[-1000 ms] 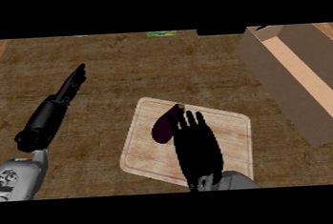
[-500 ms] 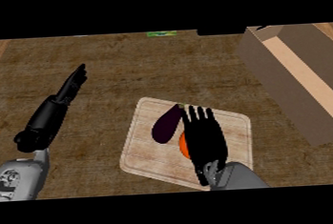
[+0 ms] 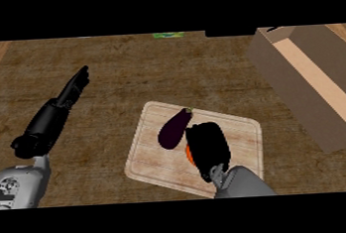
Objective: Pick the squash from the cutting board and place it in the cardboard box
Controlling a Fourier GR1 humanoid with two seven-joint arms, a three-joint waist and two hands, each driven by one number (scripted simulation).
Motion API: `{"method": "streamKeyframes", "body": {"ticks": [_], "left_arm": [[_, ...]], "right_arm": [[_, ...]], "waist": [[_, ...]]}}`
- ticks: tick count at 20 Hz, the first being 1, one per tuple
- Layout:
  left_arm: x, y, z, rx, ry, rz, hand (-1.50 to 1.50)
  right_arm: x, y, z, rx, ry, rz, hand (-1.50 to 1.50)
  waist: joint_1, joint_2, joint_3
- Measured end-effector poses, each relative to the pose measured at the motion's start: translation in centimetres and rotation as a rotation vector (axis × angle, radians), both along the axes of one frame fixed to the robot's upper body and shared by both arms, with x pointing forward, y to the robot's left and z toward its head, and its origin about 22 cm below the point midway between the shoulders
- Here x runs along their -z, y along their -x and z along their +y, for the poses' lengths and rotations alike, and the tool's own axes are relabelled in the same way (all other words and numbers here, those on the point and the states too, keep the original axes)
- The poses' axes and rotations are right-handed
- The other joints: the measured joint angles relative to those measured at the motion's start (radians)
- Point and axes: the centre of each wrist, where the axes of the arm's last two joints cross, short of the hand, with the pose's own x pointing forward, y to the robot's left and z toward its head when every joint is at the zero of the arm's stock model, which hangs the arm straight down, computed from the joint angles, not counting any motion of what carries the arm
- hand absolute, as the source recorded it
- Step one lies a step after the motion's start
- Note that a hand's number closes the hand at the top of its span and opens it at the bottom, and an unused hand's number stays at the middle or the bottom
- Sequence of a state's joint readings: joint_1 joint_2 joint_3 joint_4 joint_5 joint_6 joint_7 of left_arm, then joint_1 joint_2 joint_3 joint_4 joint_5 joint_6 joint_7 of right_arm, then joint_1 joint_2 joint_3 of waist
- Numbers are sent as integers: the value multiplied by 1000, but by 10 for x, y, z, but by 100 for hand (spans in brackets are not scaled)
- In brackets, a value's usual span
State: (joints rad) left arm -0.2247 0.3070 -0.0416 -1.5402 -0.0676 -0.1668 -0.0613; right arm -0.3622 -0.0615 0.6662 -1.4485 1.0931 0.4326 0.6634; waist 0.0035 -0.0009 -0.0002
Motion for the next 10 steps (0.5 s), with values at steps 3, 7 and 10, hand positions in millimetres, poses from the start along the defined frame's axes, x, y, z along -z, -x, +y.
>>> {"method": "streamKeyframes", "body": {"ticks": [3,7,10], "left_arm": [[2,2,0,-4,1,3,0],[4,0,1,0,0,-2,0],[1,-3,-1,17,-1,-7,0]], "right_arm": [[4,-4,-1,-38,-8,-63,150],[4,-33,-11,-19,-65,-91,150],[-12,-75,-24,75,-158,-94,150]], "waist": [[0,-1,0],[5,1,-1],[23,11,0]]}}
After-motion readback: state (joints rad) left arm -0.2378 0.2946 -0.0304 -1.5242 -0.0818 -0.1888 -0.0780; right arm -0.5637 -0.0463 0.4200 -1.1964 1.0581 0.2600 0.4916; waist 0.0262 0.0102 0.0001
